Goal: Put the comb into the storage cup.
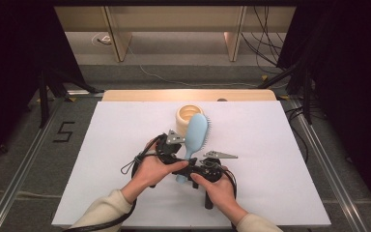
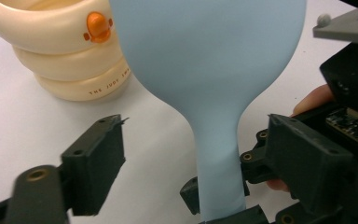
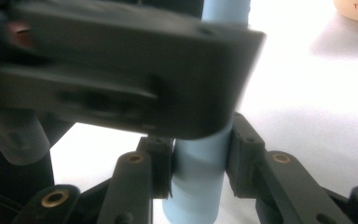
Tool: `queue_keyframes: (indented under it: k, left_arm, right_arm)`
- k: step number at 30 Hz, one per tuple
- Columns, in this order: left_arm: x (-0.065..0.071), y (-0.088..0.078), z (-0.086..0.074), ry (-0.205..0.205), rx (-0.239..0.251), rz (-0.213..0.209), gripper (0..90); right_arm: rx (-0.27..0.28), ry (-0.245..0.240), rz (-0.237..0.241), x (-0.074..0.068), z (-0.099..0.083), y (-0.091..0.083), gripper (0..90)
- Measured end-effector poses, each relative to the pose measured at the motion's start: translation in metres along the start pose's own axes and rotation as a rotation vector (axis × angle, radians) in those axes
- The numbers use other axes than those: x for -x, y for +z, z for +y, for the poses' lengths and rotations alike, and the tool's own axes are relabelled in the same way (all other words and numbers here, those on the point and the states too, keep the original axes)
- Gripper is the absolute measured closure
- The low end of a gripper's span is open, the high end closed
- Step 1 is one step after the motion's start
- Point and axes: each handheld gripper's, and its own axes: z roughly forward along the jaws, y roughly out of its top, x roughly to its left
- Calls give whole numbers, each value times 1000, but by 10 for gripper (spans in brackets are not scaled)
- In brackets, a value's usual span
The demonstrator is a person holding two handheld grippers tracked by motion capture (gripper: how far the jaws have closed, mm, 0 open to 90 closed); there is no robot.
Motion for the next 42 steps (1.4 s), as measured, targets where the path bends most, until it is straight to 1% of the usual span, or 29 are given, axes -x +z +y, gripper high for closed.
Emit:
queue_keyframes:
  k: [1, 3, 4, 5, 7, 9, 11, 15, 18, 20, 23, 26, 31, 34, 37, 42]
  left_arm:
    - [-1, -2, 1, -2, 3, -12, 164]
    - [-3, -3, 2, -7, -3, -31, 149]
    - [-4, -4, 2, -8, -7, -29, 134]
    - [-4, -4, 2, -1, -7, -23, 100]
    - [-5, -6, 3, 13, -2, -22, 79]
    - [-5, -8, 5, 7, 3, -31, 37]
    - [-6, -11, 7, 10, 12, -28, 9]
    - [-8, -15, 11, 6, 33, -29, 0]
    - [-8, -18, 17, 7, 62, -28, 0]
    - [-8, -19, 19, 7, 66, -35, 0]
    - [-7, -19, 25, -4, 85, -45, 0]
    - [-9, -20, 32, -10, 102, -46, 0]
    - [-10, -18, 40, -28, 110, -48, 0]
    - [-12, -17, 47, -47, 119, -52, 0]
    - [-14, -14, 53, -63, 117, -51, 0]
    - [-15, -9, 66, -71, 118, -48, 0]
  right_arm:
    - [0, 1, 0, 0, 0, 0, 669]
    - [-1, -1, -1, 0, 0, 0, 669]
    - [-2, -1, -2, 0, 0, 0, 669]
    - [-2, 0, -2, 1, 0, 0, 669]
    - [-3, 1, -3, 1, -1, 0, 669]
    - [-4, 2, -3, 1, 0, 0, 669]
    - [-4, 2, -2, 1, 0, 0, 669]
    - [-2, 3, -3, 1, 0, 0, 669]
    - [-3, 5, -4, 1, 0, 0, 669]
    - [-3, 3, -4, 1, -1, 0, 669]
    - [-7, 2, -4, 1, -1, 1, 669]
    - [-11, 2, -3, 0, -2, 1, 669]
    - [-11, 2, -3, 0, -2, 1, 669]
    - [-11, 0, -3, 0, -2, 1, 669]
    - [-17, 2, -1, -1, -2, 1, 669]
    - [-15, -5, 1, -1, -2, 1, 669]
